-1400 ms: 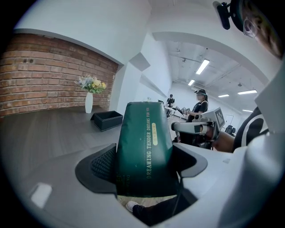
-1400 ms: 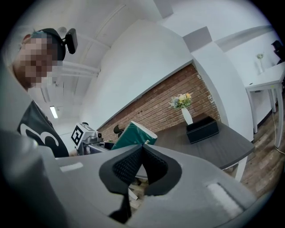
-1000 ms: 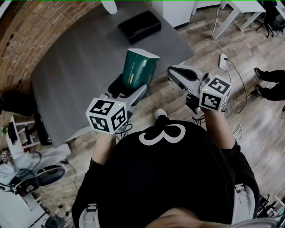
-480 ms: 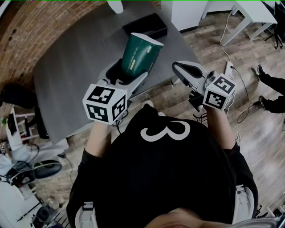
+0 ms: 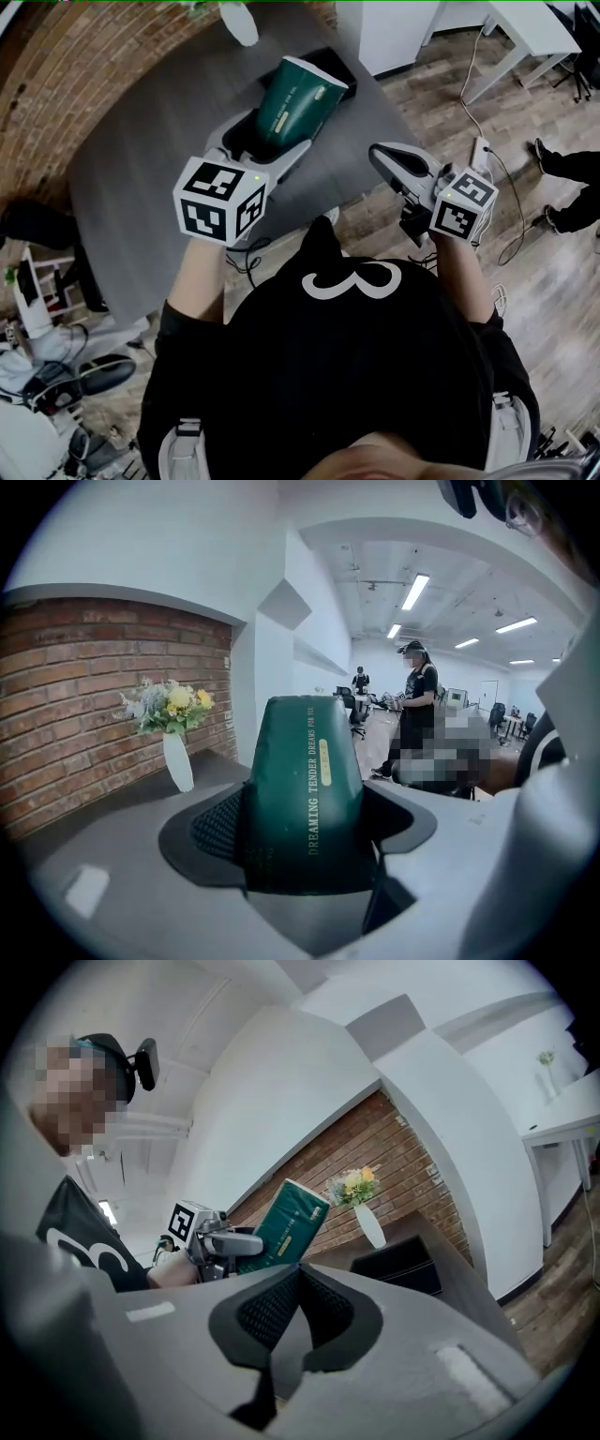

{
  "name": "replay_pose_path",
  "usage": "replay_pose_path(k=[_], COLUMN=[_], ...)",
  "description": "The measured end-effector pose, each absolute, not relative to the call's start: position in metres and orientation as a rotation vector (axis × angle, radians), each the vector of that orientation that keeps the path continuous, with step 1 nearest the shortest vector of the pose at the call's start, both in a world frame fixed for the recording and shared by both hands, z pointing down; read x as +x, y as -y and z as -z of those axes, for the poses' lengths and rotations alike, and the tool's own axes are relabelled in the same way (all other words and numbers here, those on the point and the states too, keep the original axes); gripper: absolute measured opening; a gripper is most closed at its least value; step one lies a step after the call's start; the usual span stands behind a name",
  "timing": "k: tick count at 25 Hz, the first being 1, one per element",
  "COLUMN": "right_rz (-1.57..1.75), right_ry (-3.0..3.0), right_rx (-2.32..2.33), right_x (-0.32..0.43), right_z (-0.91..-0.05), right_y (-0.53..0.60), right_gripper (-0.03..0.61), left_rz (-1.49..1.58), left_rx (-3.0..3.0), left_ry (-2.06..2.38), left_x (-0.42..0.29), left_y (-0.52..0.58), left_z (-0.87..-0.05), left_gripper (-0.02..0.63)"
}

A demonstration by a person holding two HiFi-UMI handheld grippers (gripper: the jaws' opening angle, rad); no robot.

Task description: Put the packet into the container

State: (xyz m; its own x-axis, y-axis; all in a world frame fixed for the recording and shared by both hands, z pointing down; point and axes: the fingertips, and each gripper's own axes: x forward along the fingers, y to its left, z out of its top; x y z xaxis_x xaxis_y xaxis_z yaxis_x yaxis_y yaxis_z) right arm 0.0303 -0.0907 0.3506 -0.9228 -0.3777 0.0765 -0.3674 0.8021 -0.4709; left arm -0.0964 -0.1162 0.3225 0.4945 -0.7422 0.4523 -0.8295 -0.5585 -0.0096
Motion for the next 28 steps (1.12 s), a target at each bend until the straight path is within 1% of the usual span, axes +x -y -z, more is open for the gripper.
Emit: replay_pose_path(k=[13,19,28], right_rz=[0.807,0.889,0.966], right_ry=[-2.959,-2.932,-2.891], right_rx=[-0.666,-0.673,-0.729], right_x=[0.013,0.012,0.011], right_z=[-0.355,-0.371,-0.386], right_y=[0.140,0.148,0.165], right_gripper=[0.002,0.002,0.002], left_rz=[-0.931,-1.070,-1.214], left_rx=[2.716,2.738,2.684], left_ry=[1.295,1.238,1.079], left_x=[-0.110,-0.111,-0.108], left_y=[0.204,0.238,0.276], left_z=[-0.333,-0.359,-0.421], left_gripper=[0.410,0.410,0.410])
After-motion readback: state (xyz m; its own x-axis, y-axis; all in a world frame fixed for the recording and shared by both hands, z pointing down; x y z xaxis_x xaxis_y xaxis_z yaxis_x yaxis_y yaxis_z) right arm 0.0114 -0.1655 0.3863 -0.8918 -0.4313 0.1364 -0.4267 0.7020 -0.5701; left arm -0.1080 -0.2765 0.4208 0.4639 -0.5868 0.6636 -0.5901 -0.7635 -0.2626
